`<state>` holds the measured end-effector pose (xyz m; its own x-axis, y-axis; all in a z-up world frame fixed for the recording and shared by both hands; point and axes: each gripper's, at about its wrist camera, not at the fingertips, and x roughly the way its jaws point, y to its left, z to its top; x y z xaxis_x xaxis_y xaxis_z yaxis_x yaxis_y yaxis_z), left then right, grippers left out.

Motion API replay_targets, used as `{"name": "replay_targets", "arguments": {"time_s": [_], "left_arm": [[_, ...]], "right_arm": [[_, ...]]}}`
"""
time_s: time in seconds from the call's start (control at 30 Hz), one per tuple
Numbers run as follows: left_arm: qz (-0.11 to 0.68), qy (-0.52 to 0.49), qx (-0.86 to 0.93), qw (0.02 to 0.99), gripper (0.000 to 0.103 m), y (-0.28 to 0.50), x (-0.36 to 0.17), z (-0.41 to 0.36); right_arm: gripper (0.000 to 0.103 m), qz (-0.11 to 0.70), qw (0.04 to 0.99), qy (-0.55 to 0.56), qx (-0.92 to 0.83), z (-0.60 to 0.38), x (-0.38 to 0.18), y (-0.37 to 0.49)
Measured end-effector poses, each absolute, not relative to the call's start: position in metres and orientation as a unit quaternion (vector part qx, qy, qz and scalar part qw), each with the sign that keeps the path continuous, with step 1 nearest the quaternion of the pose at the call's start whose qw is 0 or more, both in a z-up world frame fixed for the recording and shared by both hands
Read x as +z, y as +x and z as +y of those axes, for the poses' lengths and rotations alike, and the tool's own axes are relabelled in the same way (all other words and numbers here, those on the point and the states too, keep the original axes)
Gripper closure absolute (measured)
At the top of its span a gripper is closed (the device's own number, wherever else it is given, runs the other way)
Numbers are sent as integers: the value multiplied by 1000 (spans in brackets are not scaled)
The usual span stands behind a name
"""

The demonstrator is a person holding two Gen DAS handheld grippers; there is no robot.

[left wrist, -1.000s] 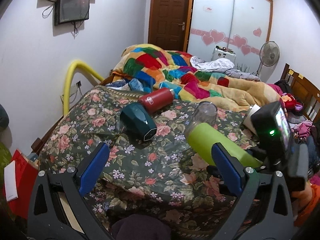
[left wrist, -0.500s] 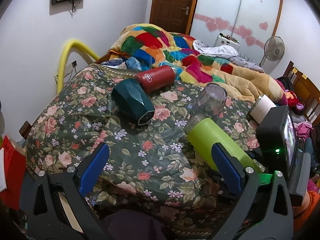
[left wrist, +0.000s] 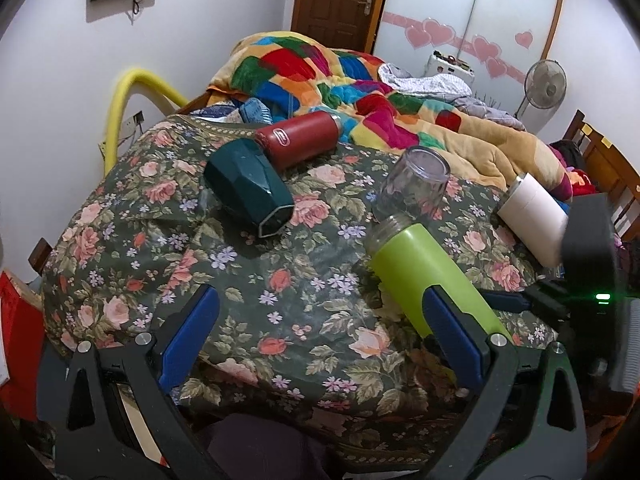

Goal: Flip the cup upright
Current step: 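Grasp the green bottle with the left gripper while the right gripper releases it, then lower the green bottle upright onto the bedspread with the left gripper and open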

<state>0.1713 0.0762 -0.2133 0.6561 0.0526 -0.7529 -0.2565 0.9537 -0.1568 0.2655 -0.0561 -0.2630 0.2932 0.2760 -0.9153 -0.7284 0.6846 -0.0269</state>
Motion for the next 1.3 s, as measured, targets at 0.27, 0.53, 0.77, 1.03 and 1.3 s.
{"name": "replay_targets", "arguments": {"time_s": [0.27, 0.53, 0.77, 1.03, 1.3], "left_arm": [[436, -143, 48, 887, 6, 191, -220, 56], [494, -185, 19, 849, 15, 226, -242, 38], [532, -224, 14, 816, 18, 250, -258, 27], [560, -205, 51, 801, 24, 269, -276, 12], [525, -181, 38, 831, 40, 259, -254, -3]], "right_arm": [[40, 454, 817, -191, 300, -95, -222, 250], [36, 415, 857, -150, 265, -142, -189, 244], [35, 393, 884, -112, 229, -178, -181, 234], [34, 383, 896, -74, 215, -206, -177, 223], [34, 380, 900, -53, 209, -220, -174, 218]]}}
